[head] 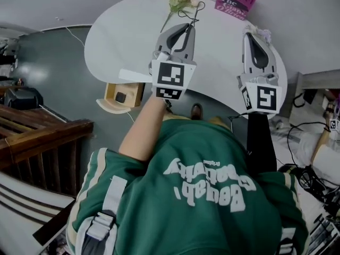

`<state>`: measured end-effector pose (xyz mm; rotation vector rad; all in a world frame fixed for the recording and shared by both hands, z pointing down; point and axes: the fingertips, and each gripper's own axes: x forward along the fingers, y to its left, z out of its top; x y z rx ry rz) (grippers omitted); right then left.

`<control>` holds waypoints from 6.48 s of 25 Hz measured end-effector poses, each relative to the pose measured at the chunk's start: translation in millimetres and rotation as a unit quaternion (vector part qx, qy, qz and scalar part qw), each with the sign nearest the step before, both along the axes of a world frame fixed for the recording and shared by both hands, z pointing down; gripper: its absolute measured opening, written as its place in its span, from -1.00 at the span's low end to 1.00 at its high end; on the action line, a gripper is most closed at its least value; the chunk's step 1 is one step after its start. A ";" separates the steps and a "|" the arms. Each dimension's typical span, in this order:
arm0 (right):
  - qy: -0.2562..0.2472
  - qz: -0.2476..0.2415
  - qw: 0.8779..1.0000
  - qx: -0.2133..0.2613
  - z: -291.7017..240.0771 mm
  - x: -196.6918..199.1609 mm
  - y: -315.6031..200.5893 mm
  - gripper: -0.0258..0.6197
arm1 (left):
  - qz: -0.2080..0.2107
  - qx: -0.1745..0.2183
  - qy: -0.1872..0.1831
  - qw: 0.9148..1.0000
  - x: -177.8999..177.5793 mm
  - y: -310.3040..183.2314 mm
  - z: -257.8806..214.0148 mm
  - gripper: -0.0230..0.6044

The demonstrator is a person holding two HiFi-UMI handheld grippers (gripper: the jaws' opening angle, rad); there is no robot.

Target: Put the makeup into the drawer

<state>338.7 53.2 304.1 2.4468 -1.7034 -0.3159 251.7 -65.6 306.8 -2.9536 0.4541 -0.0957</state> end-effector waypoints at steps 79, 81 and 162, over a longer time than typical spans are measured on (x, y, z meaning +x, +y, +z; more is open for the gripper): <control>-0.013 -0.387 0.919 -0.070 37.6 -345.7 -288.8 -0.89 | -0.350 -0.287 -0.280 0.847 -430.7 -123.7 350.8 -0.81; -0.012 -0.387 0.919 -0.071 37.8 -346.6 -288.3 -0.89 | -0.344 -0.287 -0.280 0.849 -429.0 -122.4 352.0 -0.81; 0.000 -0.389 0.919 -0.072 26.7 -357.9 -273.1 -0.89 | -0.408 -0.023 -0.073 0.910 -421.6 -176.3 39.4 -0.88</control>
